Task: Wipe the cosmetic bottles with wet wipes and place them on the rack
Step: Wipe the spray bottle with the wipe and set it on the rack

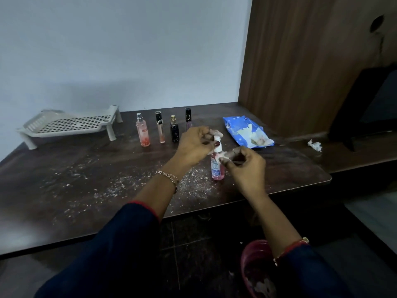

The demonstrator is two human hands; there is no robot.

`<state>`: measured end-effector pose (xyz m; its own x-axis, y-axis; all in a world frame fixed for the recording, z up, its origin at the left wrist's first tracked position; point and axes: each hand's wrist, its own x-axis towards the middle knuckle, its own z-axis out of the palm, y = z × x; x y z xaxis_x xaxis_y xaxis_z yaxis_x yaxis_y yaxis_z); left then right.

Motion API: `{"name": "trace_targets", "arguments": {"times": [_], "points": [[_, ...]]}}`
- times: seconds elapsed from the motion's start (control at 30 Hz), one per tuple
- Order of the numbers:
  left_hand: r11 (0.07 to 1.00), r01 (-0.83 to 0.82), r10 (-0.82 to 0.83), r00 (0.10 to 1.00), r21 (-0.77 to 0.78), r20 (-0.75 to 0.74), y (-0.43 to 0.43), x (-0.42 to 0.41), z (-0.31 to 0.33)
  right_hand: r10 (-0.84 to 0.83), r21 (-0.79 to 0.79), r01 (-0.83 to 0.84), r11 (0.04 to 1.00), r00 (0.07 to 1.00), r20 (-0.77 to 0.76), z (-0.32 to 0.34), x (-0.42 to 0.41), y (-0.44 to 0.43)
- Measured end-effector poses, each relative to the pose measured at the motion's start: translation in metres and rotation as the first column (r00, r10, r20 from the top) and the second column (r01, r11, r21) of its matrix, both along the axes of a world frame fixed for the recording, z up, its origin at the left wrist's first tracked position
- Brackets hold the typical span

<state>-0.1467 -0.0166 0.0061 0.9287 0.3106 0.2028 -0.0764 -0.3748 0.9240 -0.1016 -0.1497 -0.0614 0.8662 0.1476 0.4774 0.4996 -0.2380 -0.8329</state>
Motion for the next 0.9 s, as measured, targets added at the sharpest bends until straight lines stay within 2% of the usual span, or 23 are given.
{"name": "trace_targets", "arguments": {"times": [0.17,0.27,0.43,0.5,0.6,0.77,0.9], "points": [[0.990,-0.078,0.074,0.996,-0.116,-0.041,0.002,0.005,-0.001,-0.038,-0.290,0.040,0.956,0.999,0.013,-0.007,-0.005,-0.006],[0.991,-0.118,0.116,0.992,-0.057,-0.043,0.006,0.011,-0.003,-0.017,-0.421,0.018,0.907,1.000,0.006,0.005,0.000,-0.010],[0.979,-0.170,0.169,0.985,0.117,0.012,0.009,0.021,-0.003,-0.013,-0.220,0.029,0.975,0.997,0.071,0.028,0.006,0.008],[0.980,-0.156,0.156,0.988,0.123,0.004,0.008,0.023,-0.002,-0.020,-0.179,0.038,0.983,0.995,0.101,0.030,0.008,0.013],[0.985,-0.151,0.149,0.989,0.082,0.021,0.002,0.028,-0.002,-0.019,-0.158,0.030,0.987,0.997,0.068,0.026,0.012,0.006],[0.979,-0.176,0.174,0.984,0.102,0.022,-0.003,0.039,-0.004,-0.062,-0.338,0.056,0.939,0.998,-0.006,0.009,0.013,-0.008],[0.981,-0.166,0.164,0.986,0.100,0.031,-0.002,0.042,-0.006,-0.049,-0.544,0.028,0.838,0.998,-0.024,0.001,0.013,-0.012]]}}
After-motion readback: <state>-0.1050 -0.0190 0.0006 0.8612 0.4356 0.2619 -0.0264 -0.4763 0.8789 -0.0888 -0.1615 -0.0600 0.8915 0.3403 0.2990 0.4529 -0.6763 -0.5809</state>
